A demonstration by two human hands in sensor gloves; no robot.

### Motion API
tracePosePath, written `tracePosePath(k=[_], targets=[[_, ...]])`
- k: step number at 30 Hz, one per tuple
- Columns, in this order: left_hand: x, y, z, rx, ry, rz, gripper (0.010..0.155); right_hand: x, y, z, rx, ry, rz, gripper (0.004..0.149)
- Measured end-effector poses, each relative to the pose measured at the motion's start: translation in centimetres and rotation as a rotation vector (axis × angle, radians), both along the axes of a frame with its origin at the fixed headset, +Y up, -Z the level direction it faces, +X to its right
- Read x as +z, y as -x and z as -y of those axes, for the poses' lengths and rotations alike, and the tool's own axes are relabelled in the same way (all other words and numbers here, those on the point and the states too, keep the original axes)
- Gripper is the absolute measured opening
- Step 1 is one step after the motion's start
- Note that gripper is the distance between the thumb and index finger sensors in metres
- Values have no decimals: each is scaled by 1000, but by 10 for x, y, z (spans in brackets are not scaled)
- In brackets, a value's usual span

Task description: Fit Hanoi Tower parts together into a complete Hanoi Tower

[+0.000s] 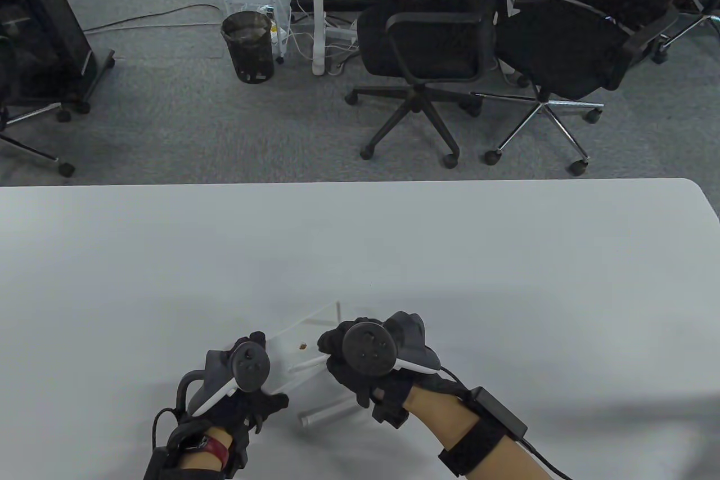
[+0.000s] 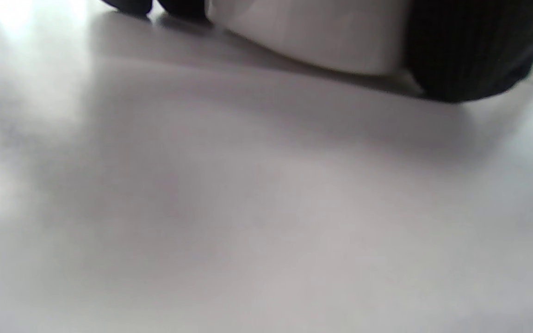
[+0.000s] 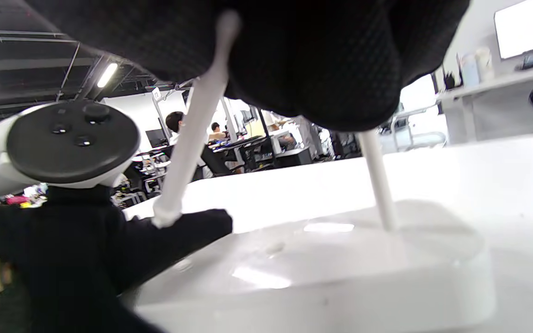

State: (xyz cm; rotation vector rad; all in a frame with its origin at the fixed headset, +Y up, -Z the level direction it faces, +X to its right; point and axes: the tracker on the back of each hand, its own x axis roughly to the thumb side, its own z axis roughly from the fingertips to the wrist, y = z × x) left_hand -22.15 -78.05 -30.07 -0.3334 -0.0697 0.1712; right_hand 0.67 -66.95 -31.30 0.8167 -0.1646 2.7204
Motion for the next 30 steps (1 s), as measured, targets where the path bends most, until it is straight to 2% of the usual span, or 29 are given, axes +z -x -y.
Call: tracePosePath(k=[2, 4, 8, 13, 18, 30], targets=[[0, 0, 0, 0, 1, 0, 114, 2, 2, -9, -16, -55, 5, 41], [0, 0, 0, 1, 0, 0, 114, 4, 5, -18, -39, -55, 13, 42], [0, 0, 0, -1, 1, 0, 114, 5, 14, -33, -2, -131, 3, 42], [0, 0, 0, 0, 2, 0, 114, 4, 31, -38, 56, -169, 3, 42], [0, 0, -1, 1, 3, 0, 114, -1, 52, -28, 179, -228, 9, 42], [-1, 2, 1, 7, 6, 0, 114, -24, 69, 8, 236, -161, 51, 43]])
